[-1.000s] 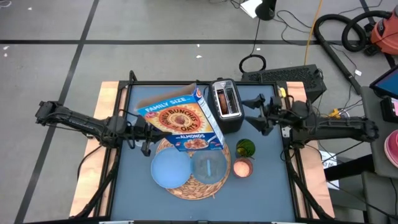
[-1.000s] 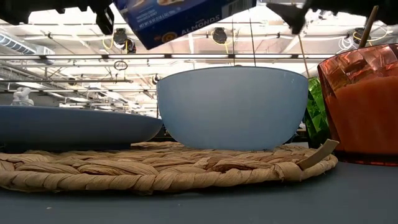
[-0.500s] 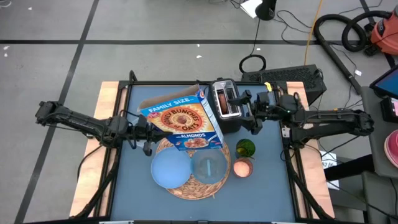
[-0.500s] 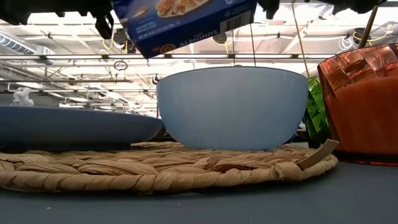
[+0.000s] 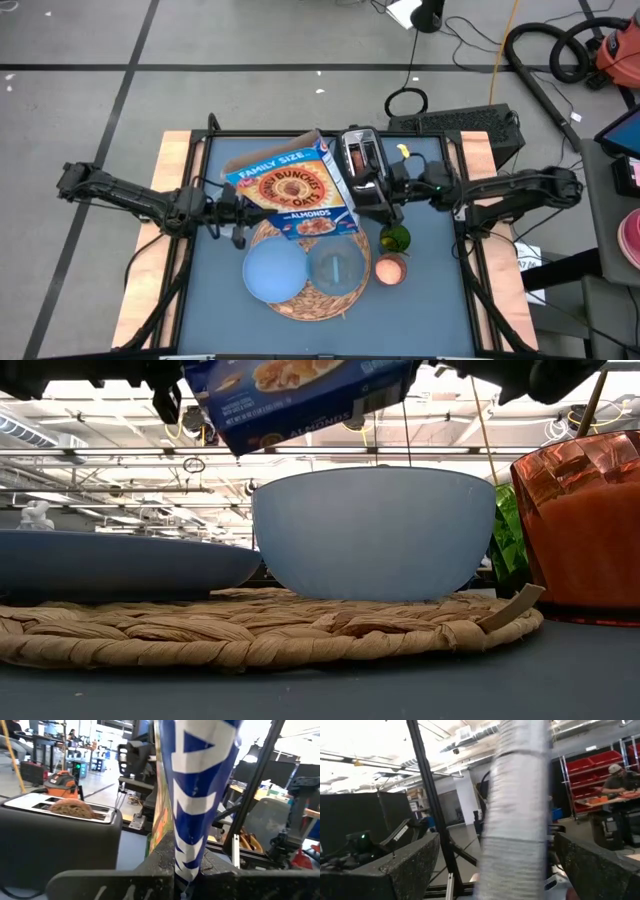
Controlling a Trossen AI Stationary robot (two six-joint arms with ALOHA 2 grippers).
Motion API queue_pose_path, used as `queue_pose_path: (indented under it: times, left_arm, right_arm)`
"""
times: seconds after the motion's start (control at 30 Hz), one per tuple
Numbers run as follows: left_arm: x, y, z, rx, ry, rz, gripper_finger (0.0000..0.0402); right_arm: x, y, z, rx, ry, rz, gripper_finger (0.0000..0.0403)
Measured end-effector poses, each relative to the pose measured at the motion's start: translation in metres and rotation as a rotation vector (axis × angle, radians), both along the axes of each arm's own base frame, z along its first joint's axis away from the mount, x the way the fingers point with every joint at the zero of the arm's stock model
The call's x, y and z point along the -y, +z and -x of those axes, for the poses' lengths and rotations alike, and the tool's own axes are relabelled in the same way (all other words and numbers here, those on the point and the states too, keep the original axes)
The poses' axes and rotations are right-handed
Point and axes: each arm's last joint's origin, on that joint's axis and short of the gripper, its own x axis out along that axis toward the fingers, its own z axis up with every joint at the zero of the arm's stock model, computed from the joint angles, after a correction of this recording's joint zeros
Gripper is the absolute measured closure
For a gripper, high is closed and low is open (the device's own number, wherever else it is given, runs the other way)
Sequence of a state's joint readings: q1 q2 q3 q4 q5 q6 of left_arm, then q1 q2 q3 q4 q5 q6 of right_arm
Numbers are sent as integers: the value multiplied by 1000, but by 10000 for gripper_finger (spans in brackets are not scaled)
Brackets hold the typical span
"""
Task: Arrange a breakfast setting
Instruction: Pour the cereal from the cereal box into the blue bowl on the table mat
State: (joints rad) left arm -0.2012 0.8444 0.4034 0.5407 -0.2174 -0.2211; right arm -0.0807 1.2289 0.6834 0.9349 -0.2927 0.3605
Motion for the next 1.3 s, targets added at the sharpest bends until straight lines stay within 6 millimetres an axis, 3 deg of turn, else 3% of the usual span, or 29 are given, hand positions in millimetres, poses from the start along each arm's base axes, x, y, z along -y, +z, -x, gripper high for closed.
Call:
queue_pose_path:
  times: [0.2,0.57,0.77,0.93,1.3]
  left_arm:
    - [0,0,0,0,16,4,399]
    - [-1,0,0,4,30,1,399]
    - [-1,0,0,1,35,-2,399]
    - [-1,0,0,-3,35,-5,399]
    - [-1,-1,0,-8,28,-8,398]
  right_arm:
    - [-7,-6,-12,4,22,16,18]
    - [-12,7,-47,-5,-8,85,19]
    - [-11,8,-52,-17,-46,74,28]
    - [-10,8,-52,-18,-58,70,70]
    - [-9,8,-52,-22,-109,55,205]
